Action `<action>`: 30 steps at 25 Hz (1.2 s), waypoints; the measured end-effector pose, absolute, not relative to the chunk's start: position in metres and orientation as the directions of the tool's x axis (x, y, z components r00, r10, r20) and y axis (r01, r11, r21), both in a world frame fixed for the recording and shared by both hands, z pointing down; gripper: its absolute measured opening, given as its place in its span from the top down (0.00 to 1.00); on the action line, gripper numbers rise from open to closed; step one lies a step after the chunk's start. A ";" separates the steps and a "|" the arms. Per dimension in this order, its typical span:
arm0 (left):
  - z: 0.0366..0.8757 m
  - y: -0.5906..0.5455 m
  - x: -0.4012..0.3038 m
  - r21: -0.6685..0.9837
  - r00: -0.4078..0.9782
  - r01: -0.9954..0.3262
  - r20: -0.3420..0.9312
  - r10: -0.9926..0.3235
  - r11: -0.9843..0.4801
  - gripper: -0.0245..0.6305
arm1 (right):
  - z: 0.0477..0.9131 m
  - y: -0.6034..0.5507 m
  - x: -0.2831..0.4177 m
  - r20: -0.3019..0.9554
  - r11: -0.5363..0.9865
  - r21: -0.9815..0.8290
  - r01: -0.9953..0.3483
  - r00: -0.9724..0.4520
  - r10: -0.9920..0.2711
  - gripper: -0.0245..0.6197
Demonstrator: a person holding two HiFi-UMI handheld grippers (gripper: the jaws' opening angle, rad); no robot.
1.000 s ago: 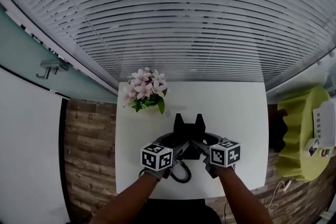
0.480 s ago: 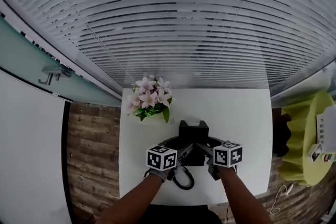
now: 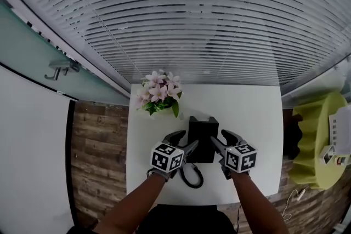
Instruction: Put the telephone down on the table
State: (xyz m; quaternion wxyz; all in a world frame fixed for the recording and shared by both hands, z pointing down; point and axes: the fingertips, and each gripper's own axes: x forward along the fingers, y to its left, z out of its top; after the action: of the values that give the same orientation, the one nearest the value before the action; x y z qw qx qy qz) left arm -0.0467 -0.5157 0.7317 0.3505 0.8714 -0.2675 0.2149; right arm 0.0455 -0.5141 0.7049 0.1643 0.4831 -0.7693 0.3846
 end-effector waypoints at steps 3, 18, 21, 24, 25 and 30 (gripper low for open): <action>0.692 -0.512 -0.057 0.409 0.755 -0.622 0.540 -0.372 -0.668 0.55 | 0.660 -0.509 0.036 0.514 0.335 -0.409 -0.849 -0.518 -0.684 0.60; 0.425 -0.440 -0.044 0.165 0.866 -0.499 0.069 -0.495 -0.851 0.91 | 0.412 -0.438 -0.007 0.096 0.625 -0.103 -0.773 -0.634 -0.768 0.90; 0.410 -0.438 -0.048 0.139 0.862 -0.506 0.059 -0.503 -0.851 0.95 | 0.404 -0.432 -0.007 0.094 0.635 -0.096 -0.766 -0.642 -0.761 0.92; 0.403 -0.437 -0.050 0.111 0.858 -0.513 0.053 -0.510 -0.851 0.95 | 0.396 -0.426 -0.007 0.077 0.642 -0.085 -0.762 -0.648 -0.758 0.93; 0.402 -0.436 -0.051 0.102 0.856 -0.517 0.053 -0.514 -0.850 0.95 | 0.393 -0.424 -0.008 0.069 0.646 -0.082 -0.759 -0.651 -0.756 0.93; 0.398 -0.431 -0.054 0.096 0.848 -0.529 0.047 -0.527 -0.843 0.95 | 0.383 -0.420 -0.011 0.043 0.650 -0.078 -0.756 -0.654 -0.755 0.93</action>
State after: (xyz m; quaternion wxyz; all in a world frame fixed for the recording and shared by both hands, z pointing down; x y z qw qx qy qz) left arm -0.0542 -0.4307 0.3979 0.0528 0.9599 -0.2752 0.0094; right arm -0.0112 -0.4203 0.3832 0.0036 0.4159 -0.9083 0.0444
